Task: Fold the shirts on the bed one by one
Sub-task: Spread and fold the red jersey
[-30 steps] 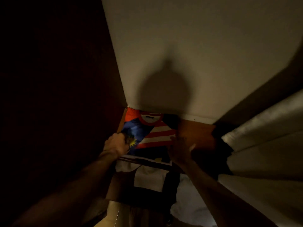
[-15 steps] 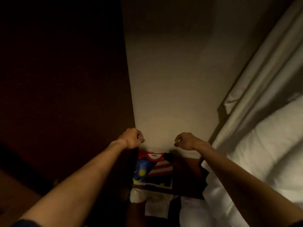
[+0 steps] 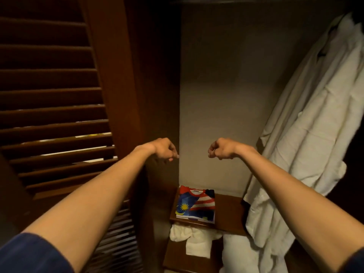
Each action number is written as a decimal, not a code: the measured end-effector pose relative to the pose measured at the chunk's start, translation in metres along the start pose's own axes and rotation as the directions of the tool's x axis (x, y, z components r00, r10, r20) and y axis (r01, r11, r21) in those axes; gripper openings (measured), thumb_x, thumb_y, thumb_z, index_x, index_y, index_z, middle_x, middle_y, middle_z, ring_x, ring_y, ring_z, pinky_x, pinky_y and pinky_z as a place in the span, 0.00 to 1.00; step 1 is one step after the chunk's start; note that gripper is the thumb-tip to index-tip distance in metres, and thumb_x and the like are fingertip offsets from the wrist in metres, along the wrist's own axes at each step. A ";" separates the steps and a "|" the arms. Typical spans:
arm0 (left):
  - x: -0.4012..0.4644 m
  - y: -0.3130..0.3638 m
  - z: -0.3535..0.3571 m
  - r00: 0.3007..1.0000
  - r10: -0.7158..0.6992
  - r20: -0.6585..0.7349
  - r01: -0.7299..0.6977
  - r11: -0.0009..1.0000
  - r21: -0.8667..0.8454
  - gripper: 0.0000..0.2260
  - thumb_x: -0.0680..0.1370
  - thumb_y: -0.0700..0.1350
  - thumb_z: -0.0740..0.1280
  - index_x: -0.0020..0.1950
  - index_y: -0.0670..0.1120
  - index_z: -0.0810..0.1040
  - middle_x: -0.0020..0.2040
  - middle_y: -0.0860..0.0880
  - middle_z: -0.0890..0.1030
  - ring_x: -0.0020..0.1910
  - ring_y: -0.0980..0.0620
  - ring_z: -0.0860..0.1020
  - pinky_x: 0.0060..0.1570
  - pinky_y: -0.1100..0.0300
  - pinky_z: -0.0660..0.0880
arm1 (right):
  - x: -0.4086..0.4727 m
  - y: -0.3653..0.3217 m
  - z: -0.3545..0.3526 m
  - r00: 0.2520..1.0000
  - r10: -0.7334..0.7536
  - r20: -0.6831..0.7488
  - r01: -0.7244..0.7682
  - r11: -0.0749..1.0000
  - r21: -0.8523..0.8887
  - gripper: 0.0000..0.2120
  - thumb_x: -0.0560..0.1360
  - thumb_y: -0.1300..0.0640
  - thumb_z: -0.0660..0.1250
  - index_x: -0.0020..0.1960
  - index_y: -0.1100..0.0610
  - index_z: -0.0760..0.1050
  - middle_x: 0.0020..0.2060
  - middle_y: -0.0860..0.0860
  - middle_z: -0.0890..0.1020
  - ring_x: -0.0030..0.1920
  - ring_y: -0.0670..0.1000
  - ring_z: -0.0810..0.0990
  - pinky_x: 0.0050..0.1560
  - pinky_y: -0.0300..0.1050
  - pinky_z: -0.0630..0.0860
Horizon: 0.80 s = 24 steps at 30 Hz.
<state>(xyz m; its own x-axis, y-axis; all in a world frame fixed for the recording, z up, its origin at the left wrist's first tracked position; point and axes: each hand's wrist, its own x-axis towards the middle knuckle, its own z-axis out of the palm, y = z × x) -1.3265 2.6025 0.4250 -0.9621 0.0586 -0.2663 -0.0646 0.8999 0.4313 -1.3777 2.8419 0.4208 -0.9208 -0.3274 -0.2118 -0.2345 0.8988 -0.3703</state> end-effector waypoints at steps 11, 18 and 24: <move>-0.131 -0.125 -0.071 0.848 -0.416 0.329 0.444 0.896 -0.012 0.15 0.81 0.54 0.66 0.62 0.47 0.77 0.53 0.47 0.86 0.47 0.49 0.84 0.51 0.52 0.78 | -0.004 -0.175 0.018 0.884 -0.253 0.393 0.311 0.946 -0.092 0.05 0.77 0.49 0.69 0.51 0.45 0.81 0.57 0.47 0.81 0.50 0.49 0.84 0.47 0.50 0.83; -0.231 -0.233 -0.087 0.761 -0.628 0.161 0.648 0.750 -0.132 0.16 0.81 0.55 0.66 0.61 0.46 0.79 0.49 0.48 0.86 0.45 0.50 0.85 0.52 0.49 0.80 | -0.019 -0.323 0.062 0.577 -0.398 0.713 0.590 0.807 -0.027 0.17 0.76 0.50 0.72 0.63 0.48 0.76 0.62 0.50 0.78 0.59 0.53 0.82 0.65 0.60 0.74; -0.348 -0.321 -0.094 0.656 -0.674 -0.340 0.615 0.739 -0.276 0.08 0.80 0.45 0.68 0.52 0.42 0.83 0.45 0.44 0.85 0.41 0.48 0.84 0.35 0.57 0.79 | -0.054 -0.471 0.129 0.413 -0.662 0.626 0.722 0.656 0.218 0.17 0.80 0.55 0.67 0.67 0.56 0.75 0.61 0.54 0.81 0.54 0.50 0.82 0.51 0.49 0.81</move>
<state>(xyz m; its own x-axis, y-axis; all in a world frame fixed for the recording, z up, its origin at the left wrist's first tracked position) -0.9960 2.2527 0.4607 -0.6779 -0.7147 -0.1722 -0.7125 0.5812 0.3930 -1.1771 2.3991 0.4898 -0.0298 -0.9124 -0.4083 -0.7512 0.2899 -0.5930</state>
